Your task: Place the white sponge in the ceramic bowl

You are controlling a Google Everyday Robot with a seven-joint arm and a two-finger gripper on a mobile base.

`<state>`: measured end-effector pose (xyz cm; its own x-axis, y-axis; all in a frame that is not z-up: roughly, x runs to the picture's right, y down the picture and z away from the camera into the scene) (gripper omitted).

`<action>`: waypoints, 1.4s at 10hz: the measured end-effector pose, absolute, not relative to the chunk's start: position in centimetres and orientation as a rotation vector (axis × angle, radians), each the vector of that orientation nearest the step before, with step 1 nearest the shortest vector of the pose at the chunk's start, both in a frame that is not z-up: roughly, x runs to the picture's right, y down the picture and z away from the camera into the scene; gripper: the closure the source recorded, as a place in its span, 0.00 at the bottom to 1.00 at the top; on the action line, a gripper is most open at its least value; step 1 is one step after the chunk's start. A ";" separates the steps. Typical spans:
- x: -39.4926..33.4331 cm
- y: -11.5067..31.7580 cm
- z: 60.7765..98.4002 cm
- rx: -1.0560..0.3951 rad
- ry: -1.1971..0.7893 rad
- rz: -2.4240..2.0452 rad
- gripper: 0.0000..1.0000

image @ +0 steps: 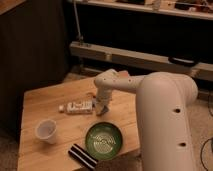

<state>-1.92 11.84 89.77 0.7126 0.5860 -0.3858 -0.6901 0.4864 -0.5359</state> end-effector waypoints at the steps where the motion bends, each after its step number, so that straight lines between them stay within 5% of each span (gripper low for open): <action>1: -1.5 11.4 89.2 -0.717 0.155 0.784 0.85; 8: 0.5 3.7 75.7 -0.724 0.070 0.799 0.85; 14: -2.7 11.9 63.9 -0.871 0.060 0.808 0.83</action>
<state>-2.71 11.86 63.85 0.7087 0.6071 -0.3593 -0.6538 0.3740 -0.6578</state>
